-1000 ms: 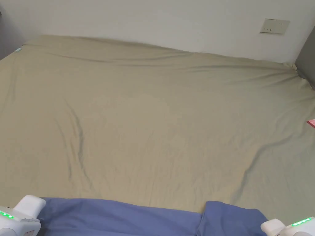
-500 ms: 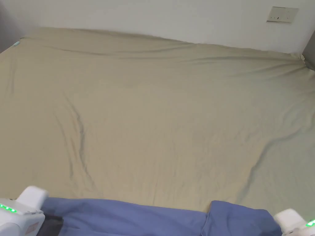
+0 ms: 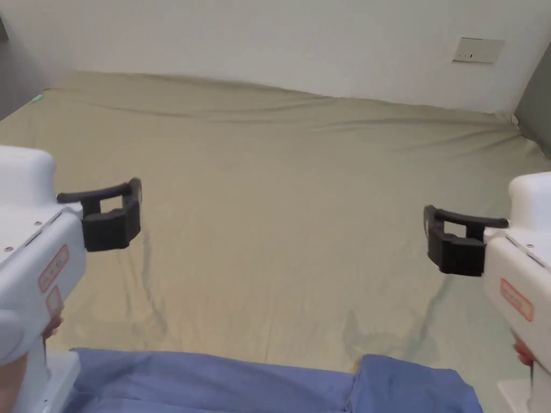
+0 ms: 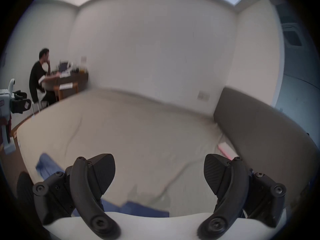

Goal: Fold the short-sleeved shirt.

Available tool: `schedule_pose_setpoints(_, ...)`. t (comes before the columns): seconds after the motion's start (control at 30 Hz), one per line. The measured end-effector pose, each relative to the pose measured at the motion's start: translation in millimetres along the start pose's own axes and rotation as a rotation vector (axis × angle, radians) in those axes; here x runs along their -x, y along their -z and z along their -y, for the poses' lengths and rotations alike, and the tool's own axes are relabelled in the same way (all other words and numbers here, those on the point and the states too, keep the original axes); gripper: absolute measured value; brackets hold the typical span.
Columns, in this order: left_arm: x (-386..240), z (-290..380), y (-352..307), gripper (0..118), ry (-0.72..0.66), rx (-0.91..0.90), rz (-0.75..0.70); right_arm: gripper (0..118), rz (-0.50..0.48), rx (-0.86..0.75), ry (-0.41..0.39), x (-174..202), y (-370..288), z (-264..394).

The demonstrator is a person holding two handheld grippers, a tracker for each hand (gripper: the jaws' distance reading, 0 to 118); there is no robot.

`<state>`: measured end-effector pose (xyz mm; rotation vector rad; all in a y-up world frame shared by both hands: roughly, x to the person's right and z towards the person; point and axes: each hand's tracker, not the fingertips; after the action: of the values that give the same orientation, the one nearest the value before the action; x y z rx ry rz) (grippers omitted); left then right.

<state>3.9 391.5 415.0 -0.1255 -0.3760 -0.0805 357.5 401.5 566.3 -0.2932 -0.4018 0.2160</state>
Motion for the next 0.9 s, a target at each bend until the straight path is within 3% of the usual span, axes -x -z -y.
schedule_pose_setpoints(0.07, -16, -7, -7, 83, 0.023, -0.065, -0.024, 105, 0.005, -0.06, 0.004, 18, -10, -7)
schedule_pose_setpoints(0.13, -32, -8, -14, 47, 0.045, -0.096, -0.027, 93, -0.002, -0.08, 0.009, 29, -12, -8)
schedule_pose_setpoints(0.17, -37, -4, -12, 34, 0.057, -0.101, -0.029, 79, -0.015, -0.091, 0.006, 36, -15, -8)
schedule_pose_setpoints(0.23, -50, 0, -13, 13, 0.085, -0.114, -0.035, 17, -0.02, -0.114, -0.005, 47, -16, -4)
schedule_pose_setpoints(0.27, -56, 2, -14, 6, 0.101, -0.119, -0.034, 4, 0.008, -0.125, -0.021, 52, -16, -3)
schedule_pose_setpoints(0.3, -63, 6, -15, 0, 0.114, -0.126, -0.034, 4, 0.008, -0.137, -0.017, 55, -17, 0)
schedule_pose_setpoints(0.6, -76, 5, -10, 0, 0.105, -0.114, -0.015, 2, 0.03, -0.134, -0.052, 61, -10, 3)
schedule_pose_setpoints(0.9, -65, 37, 22, 0, 0.092, 0.049, 0.054, 2, 0.038, -0.078, -0.076, 65, 8, 20)
